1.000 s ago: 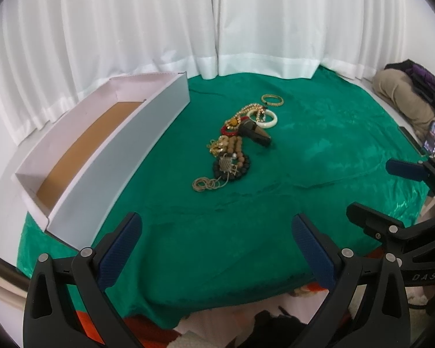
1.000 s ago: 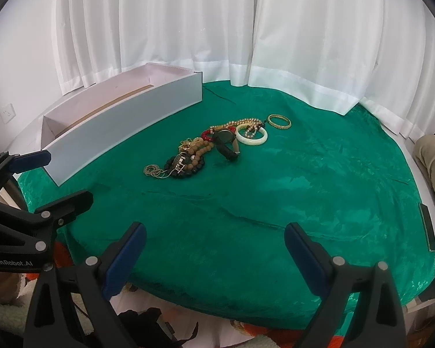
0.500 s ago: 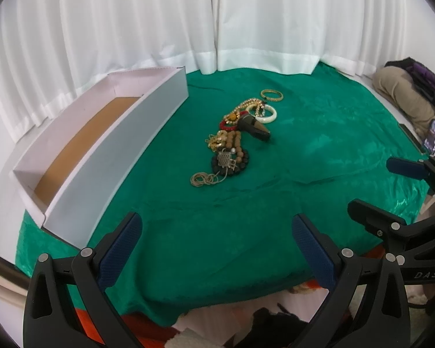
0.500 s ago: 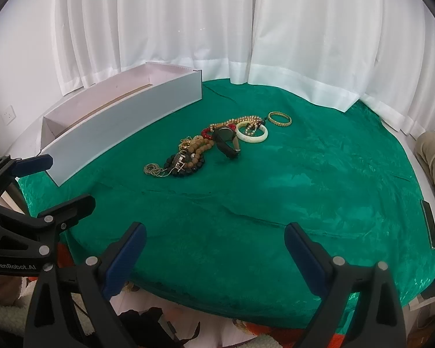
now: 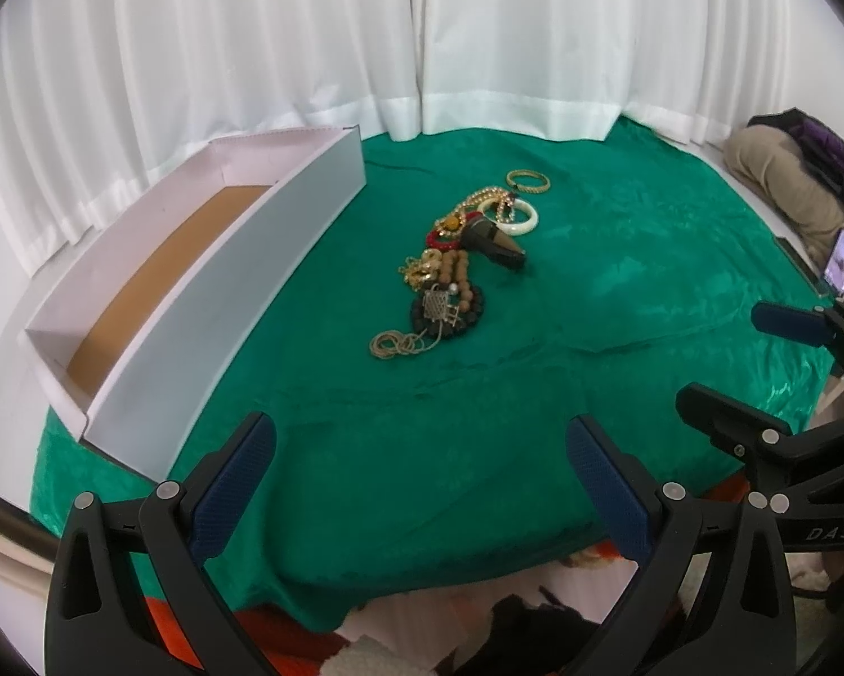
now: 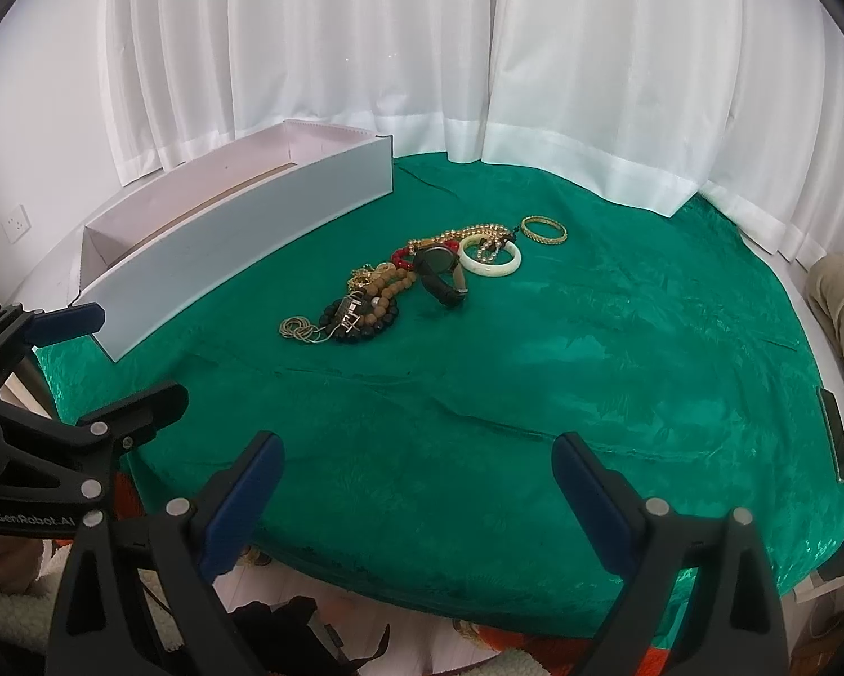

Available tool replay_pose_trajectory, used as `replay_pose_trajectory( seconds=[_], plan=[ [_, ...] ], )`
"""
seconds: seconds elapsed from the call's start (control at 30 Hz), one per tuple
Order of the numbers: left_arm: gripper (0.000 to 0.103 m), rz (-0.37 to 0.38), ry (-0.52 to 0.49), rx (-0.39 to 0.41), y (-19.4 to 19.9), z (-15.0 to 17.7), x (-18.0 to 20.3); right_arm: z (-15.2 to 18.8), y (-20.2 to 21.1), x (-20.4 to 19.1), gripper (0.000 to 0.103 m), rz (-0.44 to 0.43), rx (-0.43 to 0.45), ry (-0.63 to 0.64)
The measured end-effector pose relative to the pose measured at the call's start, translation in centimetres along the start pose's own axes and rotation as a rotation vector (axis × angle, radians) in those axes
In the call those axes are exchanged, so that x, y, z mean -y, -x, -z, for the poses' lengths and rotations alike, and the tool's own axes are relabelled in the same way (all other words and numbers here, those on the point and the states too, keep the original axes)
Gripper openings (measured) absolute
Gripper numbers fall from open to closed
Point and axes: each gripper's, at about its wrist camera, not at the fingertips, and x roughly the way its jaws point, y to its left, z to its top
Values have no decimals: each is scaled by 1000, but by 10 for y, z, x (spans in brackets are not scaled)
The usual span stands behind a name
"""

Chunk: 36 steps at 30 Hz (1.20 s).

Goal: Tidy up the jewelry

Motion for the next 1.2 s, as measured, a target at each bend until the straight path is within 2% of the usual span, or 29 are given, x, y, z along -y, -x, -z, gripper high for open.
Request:
replay_pose_trajectory(
  seconds=[1.2],
  plan=[
    [102,5,4,-15,-5,3,-1,2,-2,-2,98,2,0,1]
  ],
)
